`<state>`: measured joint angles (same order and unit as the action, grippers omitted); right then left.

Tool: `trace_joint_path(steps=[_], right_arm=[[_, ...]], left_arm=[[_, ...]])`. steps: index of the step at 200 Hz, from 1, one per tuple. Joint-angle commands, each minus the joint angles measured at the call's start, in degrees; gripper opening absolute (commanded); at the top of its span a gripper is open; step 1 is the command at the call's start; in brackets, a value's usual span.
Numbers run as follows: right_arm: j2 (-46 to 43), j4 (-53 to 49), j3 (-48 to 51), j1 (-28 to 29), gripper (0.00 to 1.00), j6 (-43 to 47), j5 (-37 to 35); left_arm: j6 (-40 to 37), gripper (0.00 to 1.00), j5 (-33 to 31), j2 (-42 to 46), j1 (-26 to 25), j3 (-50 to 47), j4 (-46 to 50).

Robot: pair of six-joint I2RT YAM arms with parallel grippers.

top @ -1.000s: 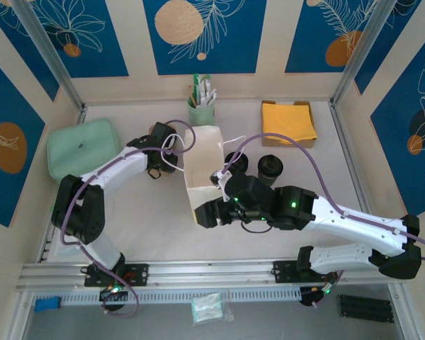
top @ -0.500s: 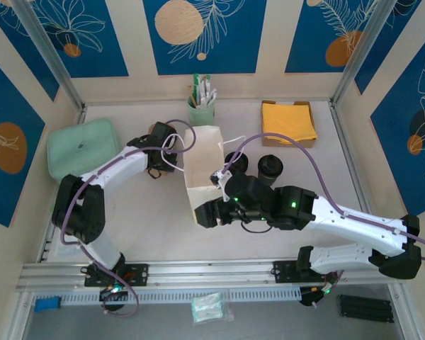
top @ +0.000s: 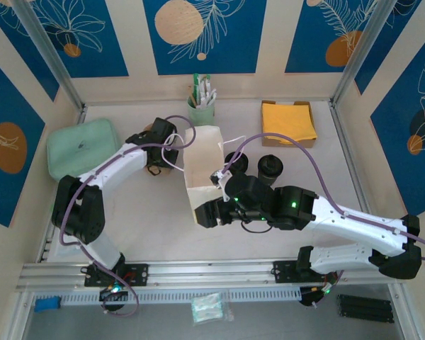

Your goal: Pack the takeout coffee

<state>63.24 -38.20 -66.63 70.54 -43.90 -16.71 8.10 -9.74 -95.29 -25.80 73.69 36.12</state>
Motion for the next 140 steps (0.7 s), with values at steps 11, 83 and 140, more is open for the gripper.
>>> trace_joint_path(steps=[11, 83, 140], right_arm=[[-1.5, 0.1, 0.8, 0.1, 0.75, 0.0, -1.3], [-1.3, 0.3, 0.8, 0.0, 0.75, 0.0, -1.1], [-1.0, 0.6, 0.9, -0.2, 0.75, 0.1, -0.7]], left_arm=[[-1.2, 0.0, -0.2, 2.7, -0.4, 3.4, 3.0], [0.9, 0.0, 3.1, 4.8, -0.6, 5.4, 6.8], [2.2, 0.0, 3.7, 7.8, -0.9, 3.9, 8.9]])
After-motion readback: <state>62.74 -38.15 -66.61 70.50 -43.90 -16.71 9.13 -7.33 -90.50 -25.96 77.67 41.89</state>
